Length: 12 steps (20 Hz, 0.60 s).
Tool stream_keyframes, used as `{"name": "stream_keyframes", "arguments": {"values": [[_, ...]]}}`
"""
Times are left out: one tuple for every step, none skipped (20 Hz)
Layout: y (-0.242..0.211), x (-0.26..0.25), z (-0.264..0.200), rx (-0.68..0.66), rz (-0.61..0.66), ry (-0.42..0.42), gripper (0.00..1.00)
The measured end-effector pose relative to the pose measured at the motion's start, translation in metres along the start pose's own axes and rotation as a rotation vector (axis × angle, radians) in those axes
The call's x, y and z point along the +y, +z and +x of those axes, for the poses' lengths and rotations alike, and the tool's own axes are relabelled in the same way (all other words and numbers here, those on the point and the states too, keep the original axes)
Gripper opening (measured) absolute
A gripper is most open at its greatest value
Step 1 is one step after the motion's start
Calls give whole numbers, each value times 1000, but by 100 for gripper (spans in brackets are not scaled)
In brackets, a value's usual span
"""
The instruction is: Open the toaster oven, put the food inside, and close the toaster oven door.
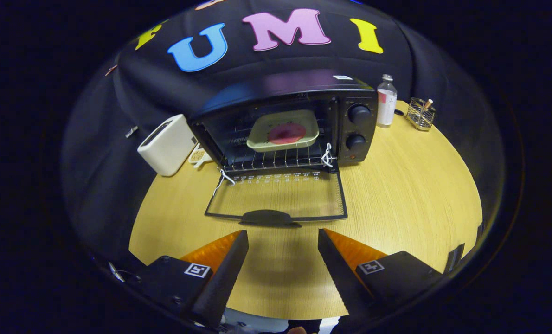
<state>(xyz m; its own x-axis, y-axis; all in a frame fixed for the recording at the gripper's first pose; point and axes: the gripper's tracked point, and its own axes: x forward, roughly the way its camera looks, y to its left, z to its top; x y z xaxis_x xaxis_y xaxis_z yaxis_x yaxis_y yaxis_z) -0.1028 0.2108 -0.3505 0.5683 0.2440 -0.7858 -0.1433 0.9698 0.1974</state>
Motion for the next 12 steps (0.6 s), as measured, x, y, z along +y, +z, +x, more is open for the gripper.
{"name": "stream_keyframes", "arguments": {"values": [[-7,3,4,19,-20,0,99],[-13,5,7,34,-34,-2,99],[-18,7,11,48,-45,-6,100],[-25,10,14,66,-52,-5,100],[-30,12,16,81,-54,-6,100],[-33,16,20,98,-55,-4,100],[-37,19,23,112,-56,-4,100],[-39,20,27,122,-59,-9,100],[-40,21,30,130,-66,-18,100],[-43,21,34,138,-71,-28,100],[-45,20,38,148,-70,-36,100],[-46,20,43,154,-65,-45,100]]}}
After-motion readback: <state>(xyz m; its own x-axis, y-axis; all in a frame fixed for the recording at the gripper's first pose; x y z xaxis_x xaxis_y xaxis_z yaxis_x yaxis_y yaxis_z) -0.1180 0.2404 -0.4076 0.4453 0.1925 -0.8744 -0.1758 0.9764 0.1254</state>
